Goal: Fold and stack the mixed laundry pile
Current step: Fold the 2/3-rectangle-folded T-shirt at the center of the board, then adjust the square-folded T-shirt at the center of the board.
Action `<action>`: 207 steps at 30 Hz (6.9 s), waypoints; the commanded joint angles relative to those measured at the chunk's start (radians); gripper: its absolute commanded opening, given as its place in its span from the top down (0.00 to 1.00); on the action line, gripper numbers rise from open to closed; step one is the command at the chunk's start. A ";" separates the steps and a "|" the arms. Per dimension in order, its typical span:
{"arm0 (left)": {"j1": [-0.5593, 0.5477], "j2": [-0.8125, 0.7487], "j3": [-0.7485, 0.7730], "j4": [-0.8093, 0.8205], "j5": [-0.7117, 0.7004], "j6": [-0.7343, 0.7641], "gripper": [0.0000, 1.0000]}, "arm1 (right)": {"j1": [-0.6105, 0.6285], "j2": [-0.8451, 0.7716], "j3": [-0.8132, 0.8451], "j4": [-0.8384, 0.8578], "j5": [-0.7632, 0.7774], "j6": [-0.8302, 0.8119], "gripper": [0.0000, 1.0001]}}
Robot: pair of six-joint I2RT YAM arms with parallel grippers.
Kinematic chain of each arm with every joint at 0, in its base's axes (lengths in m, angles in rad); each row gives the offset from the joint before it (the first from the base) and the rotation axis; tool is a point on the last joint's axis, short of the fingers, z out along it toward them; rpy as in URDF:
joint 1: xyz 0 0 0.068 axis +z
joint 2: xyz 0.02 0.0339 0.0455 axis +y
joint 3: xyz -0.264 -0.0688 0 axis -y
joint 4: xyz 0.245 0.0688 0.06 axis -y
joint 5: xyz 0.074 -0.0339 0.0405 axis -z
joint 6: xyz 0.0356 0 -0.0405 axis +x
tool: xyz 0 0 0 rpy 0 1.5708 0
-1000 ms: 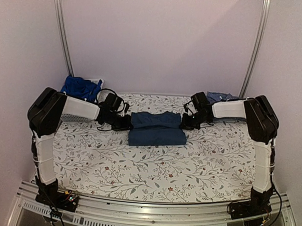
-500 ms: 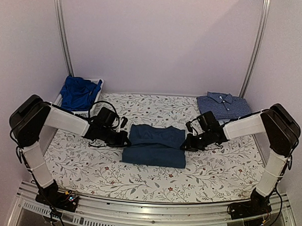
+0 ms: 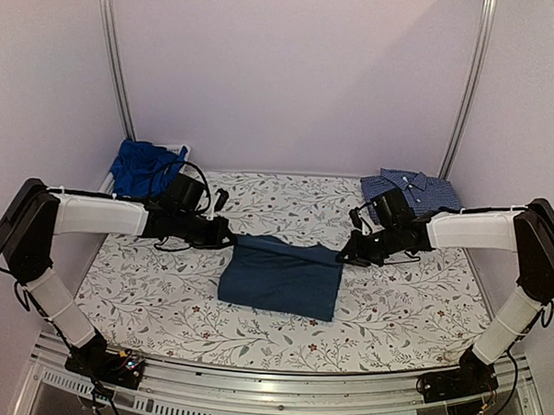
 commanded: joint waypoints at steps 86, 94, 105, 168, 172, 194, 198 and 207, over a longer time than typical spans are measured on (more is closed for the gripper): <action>0.205 0.555 0.360 0.291 0.350 0.128 0.35 | -0.205 0.391 0.351 0.088 -0.171 -0.424 0.35; 0.200 0.608 0.395 0.313 0.380 0.109 0.53 | -0.205 0.436 0.403 0.077 -0.191 -0.425 0.56; 0.185 0.535 0.366 0.364 0.408 0.087 1.00 | -0.210 0.349 0.342 0.066 -0.211 -0.406 1.00; -0.018 0.423 -0.063 0.578 0.364 -0.176 0.31 | 0.017 0.382 -0.038 0.397 -0.274 0.108 0.32; 0.010 0.381 -0.180 0.641 0.381 -0.196 0.31 | -0.010 0.374 -0.105 0.403 -0.276 0.086 0.32; 0.061 0.425 0.312 0.304 0.156 -0.040 0.49 | 0.129 0.273 0.155 0.366 -0.248 0.068 0.47; 0.091 0.500 0.383 0.267 0.121 -0.019 0.51 | 0.158 0.369 0.234 0.368 -0.230 0.080 0.53; 0.104 0.624 0.511 0.214 0.095 0.001 0.58 | 0.178 0.517 0.267 0.365 -0.229 0.084 0.59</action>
